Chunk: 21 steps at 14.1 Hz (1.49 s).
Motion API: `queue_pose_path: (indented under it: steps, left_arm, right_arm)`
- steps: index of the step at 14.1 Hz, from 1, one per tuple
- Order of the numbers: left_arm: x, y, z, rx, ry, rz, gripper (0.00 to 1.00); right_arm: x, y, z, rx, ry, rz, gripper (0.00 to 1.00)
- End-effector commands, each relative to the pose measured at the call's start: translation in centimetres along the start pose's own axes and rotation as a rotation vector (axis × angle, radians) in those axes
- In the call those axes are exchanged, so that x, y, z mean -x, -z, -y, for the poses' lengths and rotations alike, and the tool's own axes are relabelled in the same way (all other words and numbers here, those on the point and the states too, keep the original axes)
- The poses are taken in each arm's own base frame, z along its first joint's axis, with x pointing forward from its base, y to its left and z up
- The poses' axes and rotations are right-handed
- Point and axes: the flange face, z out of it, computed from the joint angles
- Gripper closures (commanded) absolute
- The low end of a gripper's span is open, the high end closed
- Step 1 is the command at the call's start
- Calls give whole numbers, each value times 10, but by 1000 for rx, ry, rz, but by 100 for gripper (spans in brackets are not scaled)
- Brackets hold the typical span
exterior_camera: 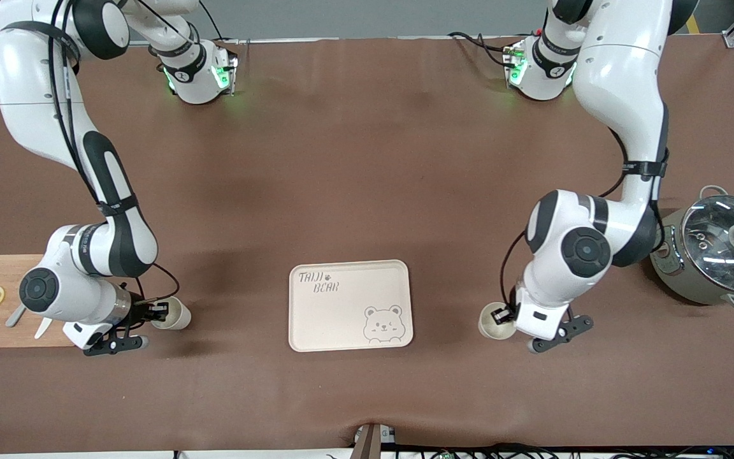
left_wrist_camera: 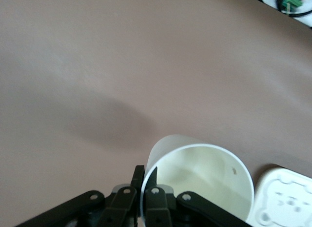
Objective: Place white IKEA cup upright on tray with both arms
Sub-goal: 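Carry the cup with the left gripper onto the tray while the right gripper follows, then set the left cup on the tray while the right gripper lowers its cup beside it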
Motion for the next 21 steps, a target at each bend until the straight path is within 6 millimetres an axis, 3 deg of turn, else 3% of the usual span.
queue_pose_path:
  steps: [1,5,6,8,11,16,21]
  left_arm:
    - [29,6,-35,11,62,9,100]
    - [66,-6,-72,19,115,22,100]
    - [84,-15,-90,27,131,21,100]
    - [106,-28,-109,36,144,22,100]
    - [132,-49,-128,66,151,9,100]
    - [160,-67,-142,77,143,8,100]
    - [172,-86,-146,80,132,15,100]
  right_arm:
    - [-8,17,11,-64,-37,-11,100]
    - [-18,45,25,-130,-80,17,100]
    - [-22,54,43,-132,-117,23,100]
    - [-24,60,69,-127,-152,25,100]
    - [-27,70,113,-132,-225,39,100]
    - [-25,75,207,-119,-339,41,100]
    - [-18,64,281,-121,-410,-2,100]
